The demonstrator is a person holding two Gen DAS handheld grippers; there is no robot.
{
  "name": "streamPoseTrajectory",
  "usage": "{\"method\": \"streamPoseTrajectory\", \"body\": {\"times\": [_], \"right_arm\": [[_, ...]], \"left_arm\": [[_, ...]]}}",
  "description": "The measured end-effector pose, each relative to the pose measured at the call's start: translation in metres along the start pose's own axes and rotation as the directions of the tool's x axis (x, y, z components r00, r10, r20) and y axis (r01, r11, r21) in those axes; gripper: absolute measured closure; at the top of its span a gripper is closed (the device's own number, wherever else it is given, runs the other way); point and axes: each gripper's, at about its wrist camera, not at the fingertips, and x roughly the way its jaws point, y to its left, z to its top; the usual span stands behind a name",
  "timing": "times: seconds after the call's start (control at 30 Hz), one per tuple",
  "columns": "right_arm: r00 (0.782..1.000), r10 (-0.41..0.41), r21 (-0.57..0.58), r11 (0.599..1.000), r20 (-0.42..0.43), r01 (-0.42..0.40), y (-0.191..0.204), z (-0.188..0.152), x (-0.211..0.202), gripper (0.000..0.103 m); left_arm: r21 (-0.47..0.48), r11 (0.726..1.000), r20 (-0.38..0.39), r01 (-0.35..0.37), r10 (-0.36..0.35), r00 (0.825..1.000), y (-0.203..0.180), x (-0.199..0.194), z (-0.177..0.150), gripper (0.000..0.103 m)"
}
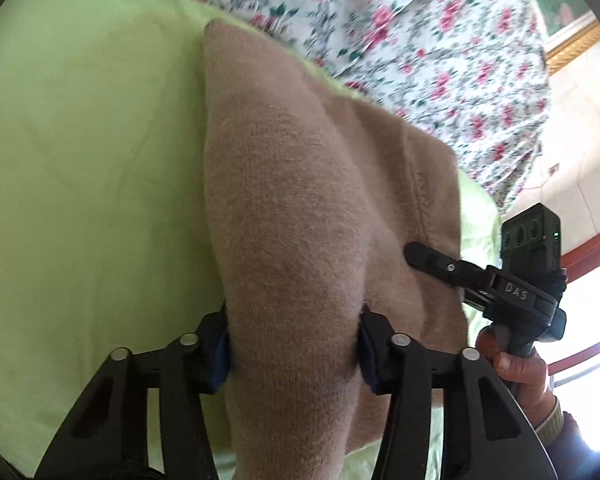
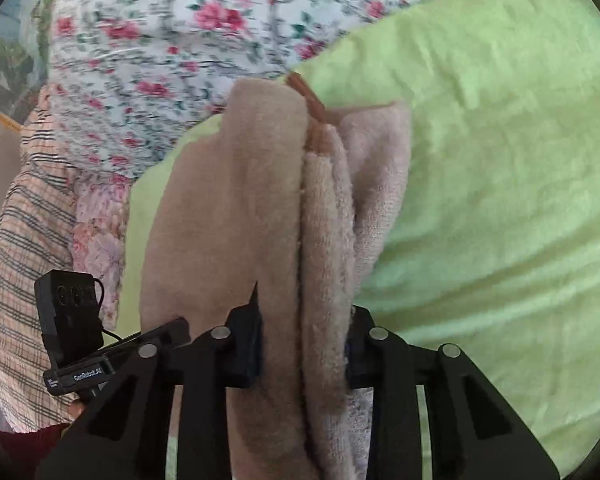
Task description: Fold small clothes
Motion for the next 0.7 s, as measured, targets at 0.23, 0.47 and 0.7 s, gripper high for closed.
{"method": "streamPoseTrajectory", "body": {"times": [0.23,0.47,0.7], "right_arm": [[0.987,0.143,-0.124,0.981,-0.069,-0.151,0.081,-0.068,0.005,0.072],[0.959,0.184,-0.161,0.962,-0.213,-0.22,0.137,-0.146,0.072,0.072],[0.973,0.102,-0.105,0.987,-0.206,-0.125,0.134,-0.149,0.076,0.05]], "left_arm": [[-0.009,1.0,0.073,-0.03,0.03,0.997,0.025,-0.114,-0.063,0.055],[-0.099,0.982,0.058,-0.163,0.169,0.984,0.083,-0.178,-0.142,0.054],[-0.151,0.972,0.049,-0.179,0.188,0.981,0.112,-0.193,-0.166,0.041]]}}
